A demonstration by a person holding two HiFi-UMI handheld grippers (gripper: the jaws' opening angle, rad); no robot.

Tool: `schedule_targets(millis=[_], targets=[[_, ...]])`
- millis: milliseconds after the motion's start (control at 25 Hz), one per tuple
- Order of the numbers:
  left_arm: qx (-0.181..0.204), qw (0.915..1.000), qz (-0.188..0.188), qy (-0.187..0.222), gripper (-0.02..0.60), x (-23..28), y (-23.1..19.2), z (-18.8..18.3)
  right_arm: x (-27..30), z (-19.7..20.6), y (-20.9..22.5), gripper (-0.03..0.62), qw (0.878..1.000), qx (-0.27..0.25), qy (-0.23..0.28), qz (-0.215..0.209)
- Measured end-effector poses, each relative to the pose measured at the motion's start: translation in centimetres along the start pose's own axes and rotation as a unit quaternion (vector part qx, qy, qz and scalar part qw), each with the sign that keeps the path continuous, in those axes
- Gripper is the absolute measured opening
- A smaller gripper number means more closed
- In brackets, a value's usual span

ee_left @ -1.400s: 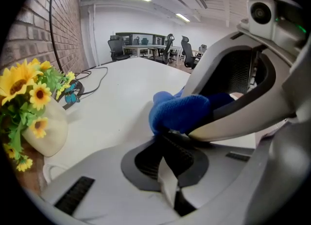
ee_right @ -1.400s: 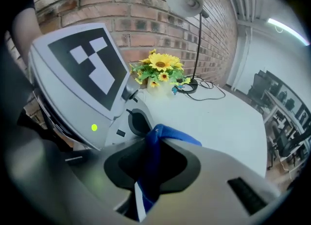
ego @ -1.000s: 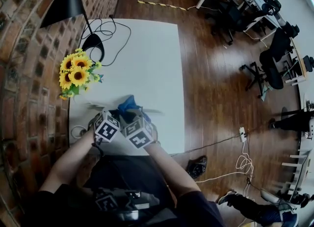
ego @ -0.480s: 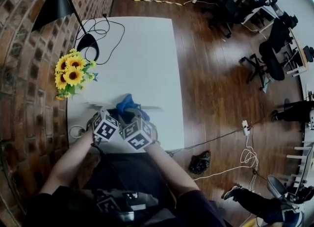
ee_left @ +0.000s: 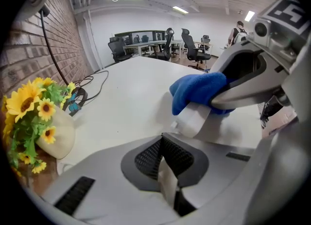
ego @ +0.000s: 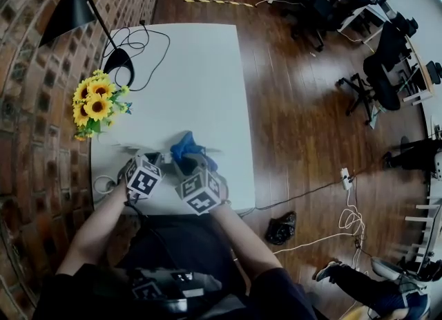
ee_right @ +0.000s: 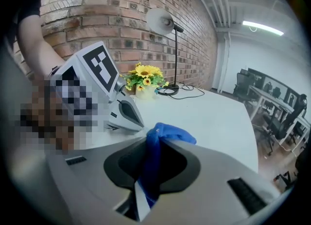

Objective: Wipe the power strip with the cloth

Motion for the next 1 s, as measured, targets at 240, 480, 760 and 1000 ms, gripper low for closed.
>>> schedule_targets(millis=[240,480,760,1000], targets=[[-0.008,0.9998,-0.016,0.005,0.006,-0.2,0.3,-0.1,-1.3,1.0,1.2,0.061,1.000,0.003,0.002,0.006],[-0.019,0.9994,-0.028,0.004,0.006,0.0,0.5,0.0,-2.6,2.2,3.3,0.061,1.000,0.016,-0.001,0.018],[-0.028,0.9985,-0.047,-0.002,0.006,0.1,0.6,0.0,-4.5,3.6,5.8,0.061,0.999,0.018,-0.003,0.034],[-0.027,0.9979,-0.059,-0.001,0.006,0.3,0.7,-0.1,-5.2,4.4,6.7,0.062,0.999,0.022,-0.003,0.046]])
Point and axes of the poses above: the fingertips, and each gripper's own axes: x forward along the fingers, y to its right, z out of its underside, the point moved 10 cm from there along -x, backward along the fingers, and after that the axes turned 4 degrees about y, right-handed, at the moved point
